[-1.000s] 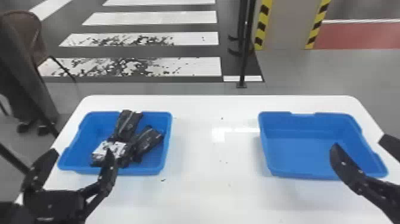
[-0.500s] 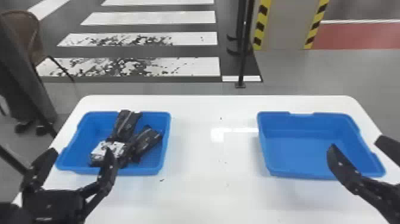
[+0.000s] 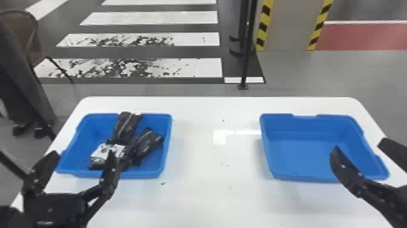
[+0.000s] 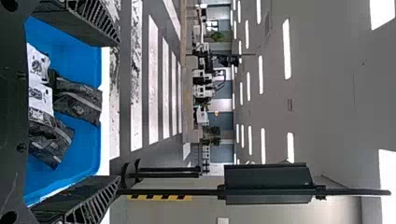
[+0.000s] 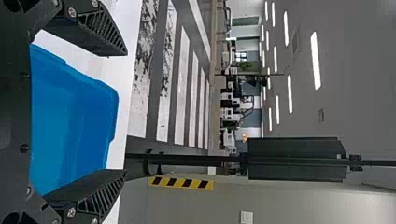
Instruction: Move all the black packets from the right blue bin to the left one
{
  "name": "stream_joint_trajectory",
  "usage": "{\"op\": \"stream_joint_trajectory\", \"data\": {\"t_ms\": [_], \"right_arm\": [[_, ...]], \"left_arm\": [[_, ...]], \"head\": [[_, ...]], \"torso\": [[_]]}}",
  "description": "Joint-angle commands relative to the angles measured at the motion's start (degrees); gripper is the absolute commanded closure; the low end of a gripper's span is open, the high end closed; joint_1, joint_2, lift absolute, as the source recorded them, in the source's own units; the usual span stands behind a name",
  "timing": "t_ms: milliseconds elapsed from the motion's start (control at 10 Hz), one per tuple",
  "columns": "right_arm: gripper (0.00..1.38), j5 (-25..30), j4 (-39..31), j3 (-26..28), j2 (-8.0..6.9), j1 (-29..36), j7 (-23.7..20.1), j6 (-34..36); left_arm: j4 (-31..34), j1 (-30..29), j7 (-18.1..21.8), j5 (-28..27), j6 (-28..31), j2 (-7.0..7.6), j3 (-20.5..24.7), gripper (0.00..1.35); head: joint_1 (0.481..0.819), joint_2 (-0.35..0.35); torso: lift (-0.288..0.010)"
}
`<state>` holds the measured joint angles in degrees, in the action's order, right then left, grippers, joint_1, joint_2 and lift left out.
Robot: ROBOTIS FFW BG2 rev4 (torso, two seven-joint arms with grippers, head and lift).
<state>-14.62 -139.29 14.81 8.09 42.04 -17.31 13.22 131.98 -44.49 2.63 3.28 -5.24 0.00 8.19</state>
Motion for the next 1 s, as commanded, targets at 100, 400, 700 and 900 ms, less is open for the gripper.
{"op": "stream_joint_trajectory", "data": {"t_ms": [100,400,700,900], "right_arm": [[0.13,0.0,0.0,-0.2,0.09,0.0,0.0,0.0],[0.13,-0.2,0.0,-0.2,0.09,0.1,0.0,0.0],[0.13,-0.2,0.0,-0.2,0.09,0.1,0.0,0.0],[0.13,-0.3,0.0,-0.2,0.09,0.1,0.0,0.0]], "left_arm": [[0.0,0.1,0.0,0.0,0.0,-0.15,-0.1,0.00],[0.0,-0.1,0.0,0.3,0.0,-0.15,-0.2,0.00],[0.0,0.2,0.0,0.5,0.0,-0.15,-0.5,0.00],[0.0,0.2,0.0,0.6,-0.3,-0.15,-0.4,0.00]], "head": [[0.695,0.036],[0.695,0.038],[0.695,0.035],[0.695,0.033]], "torso": [[-0.140],[-0.140],[-0.140],[-0.140]]}}
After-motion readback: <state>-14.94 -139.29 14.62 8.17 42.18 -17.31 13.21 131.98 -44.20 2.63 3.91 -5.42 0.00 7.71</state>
